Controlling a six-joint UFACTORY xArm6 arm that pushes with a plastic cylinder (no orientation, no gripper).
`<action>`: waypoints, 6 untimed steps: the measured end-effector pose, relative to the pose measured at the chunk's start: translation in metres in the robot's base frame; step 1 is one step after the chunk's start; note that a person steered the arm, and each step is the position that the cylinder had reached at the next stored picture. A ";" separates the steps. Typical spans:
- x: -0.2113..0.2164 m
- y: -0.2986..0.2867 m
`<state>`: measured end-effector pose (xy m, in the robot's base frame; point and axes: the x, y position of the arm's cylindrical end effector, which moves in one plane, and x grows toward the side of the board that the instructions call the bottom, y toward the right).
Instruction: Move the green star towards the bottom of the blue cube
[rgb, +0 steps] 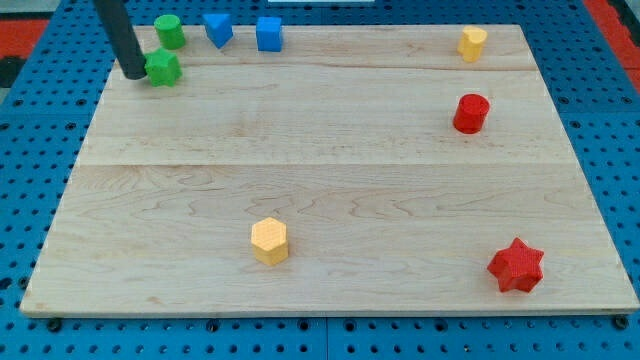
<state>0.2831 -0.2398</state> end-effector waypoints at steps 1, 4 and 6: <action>-0.028 0.009; -0.035 0.025; -0.002 0.035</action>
